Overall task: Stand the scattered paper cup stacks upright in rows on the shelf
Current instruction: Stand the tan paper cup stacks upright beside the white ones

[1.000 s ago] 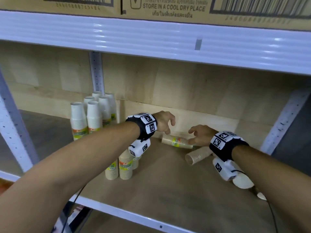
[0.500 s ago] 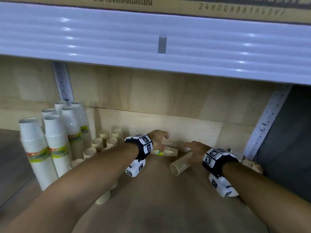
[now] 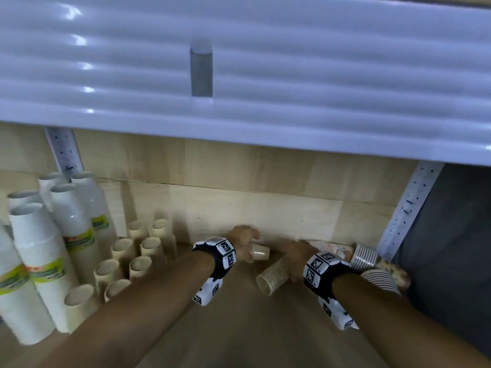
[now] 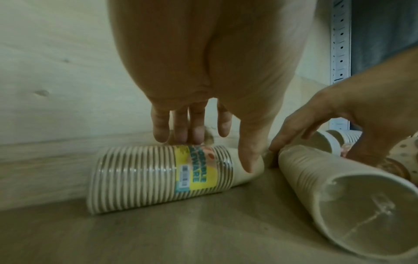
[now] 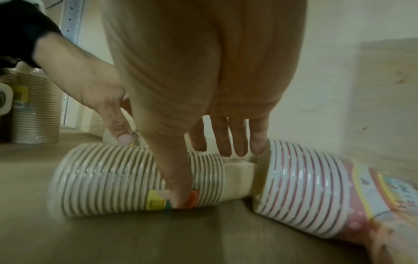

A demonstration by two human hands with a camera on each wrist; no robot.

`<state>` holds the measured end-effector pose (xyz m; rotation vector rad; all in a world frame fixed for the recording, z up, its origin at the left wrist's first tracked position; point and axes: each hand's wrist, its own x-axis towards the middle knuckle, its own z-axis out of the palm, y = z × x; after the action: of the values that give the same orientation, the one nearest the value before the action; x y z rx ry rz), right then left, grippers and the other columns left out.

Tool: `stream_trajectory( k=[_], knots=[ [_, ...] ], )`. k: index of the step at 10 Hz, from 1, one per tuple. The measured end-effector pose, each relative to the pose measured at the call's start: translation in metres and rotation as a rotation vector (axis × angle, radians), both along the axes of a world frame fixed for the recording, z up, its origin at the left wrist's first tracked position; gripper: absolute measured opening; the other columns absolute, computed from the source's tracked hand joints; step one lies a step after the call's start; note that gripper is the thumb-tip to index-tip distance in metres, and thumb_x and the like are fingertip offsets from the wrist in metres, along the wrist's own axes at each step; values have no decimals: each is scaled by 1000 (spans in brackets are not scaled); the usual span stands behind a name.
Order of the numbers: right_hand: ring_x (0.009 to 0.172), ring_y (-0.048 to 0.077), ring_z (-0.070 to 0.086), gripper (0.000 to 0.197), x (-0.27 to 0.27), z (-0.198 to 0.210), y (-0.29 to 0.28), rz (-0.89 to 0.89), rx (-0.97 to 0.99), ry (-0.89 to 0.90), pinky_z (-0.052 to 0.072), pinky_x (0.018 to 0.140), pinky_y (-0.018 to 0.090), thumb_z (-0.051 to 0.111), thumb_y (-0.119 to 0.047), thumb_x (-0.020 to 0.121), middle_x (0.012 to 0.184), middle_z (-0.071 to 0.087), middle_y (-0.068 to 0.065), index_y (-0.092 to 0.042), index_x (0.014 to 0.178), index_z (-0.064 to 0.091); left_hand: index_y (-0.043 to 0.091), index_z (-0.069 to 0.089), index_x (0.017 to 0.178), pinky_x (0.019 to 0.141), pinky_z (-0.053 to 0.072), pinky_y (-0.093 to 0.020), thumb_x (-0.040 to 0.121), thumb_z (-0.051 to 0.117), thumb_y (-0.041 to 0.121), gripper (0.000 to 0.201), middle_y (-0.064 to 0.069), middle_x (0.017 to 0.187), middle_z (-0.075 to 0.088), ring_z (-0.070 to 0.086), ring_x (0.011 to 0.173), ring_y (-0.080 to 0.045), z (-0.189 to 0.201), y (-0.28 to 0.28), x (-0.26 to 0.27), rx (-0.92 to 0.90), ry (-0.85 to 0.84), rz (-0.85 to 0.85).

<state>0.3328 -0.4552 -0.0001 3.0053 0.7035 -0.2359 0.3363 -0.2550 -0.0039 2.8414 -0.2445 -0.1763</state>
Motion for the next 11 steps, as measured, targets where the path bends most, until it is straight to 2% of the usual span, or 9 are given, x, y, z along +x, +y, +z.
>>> stream_trajectory(
  k=[1,2,4,5,6,7,8,9,11],
  knots=[
    [121,28,55,62,8,-8,-1,22,-53,15,44,104,37,70,-16,78,132,57,7,-22,137,50,22,49,137,108,40,-40,70,84,22,76,-5,143,44,45,128,-29,-7,-2,0,37,-4,-2],
    [114,26,60,43,12,-12,4,49,-135,18,45,97,36,72,-23,79,121,64,5,-20,121,62,26,52,132,106,42,-44,67,82,23,71,-2,139,44,46,127,-28,-14,1,4,88,-6,-12],
    [112,26,59,47,14,-20,14,61,-163,15,43,94,41,75,-38,78,118,65,2,-24,120,62,20,58,120,99,47,-40,64,82,21,61,-5,129,52,54,115,-28,-9,8,3,76,34,-57],
    [109,24,62,48,16,-21,11,58,-155,36,42,90,37,77,-33,74,115,66,1,-22,118,62,16,58,123,97,47,-36,68,82,17,60,-6,126,57,56,113,-27,-8,10,2,82,51,-57],
    [109,23,63,48,14,-21,7,65,-158,56,42,94,36,78,-30,73,114,68,1,-21,117,63,16,58,122,95,48,-35,67,82,16,60,-7,125,58,57,112,-28,-11,11,2,74,49,-57],
    [114,27,58,44,13,-22,3,36,-146,3,42,98,39,73,-27,81,118,65,5,-19,122,61,15,57,122,93,49,-35,68,82,14,59,-7,125,58,58,110,-28,-11,11,3,78,46,-56],
    [110,24,60,40,8,-16,1,56,-139,55,39,98,35,74,-23,77,112,68,5,-17,115,64,13,57,119,87,48,-32,69,81,13,56,-8,123,59,58,107,-28,-10,11,2,79,49,-53],
    [109,27,61,44,7,-15,0,15,-122,28,40,93,37,73,-30,78,116,66,5,-21,119,61,11,56,120,84,48,-32,72,78,8,54,-8,122,59,59,105,-29,-7,10,-1,55,64,-38],
    [115,28,59,49,-4,3,0,-29,-143,9,46,86,33,70,-34,84,126,61,8,-19,130,58,19,58,125,86,53,-37,67,80,14,63,-4,117,65,63,104,-27,16,13,-14,56,34,-55]
  ],
)
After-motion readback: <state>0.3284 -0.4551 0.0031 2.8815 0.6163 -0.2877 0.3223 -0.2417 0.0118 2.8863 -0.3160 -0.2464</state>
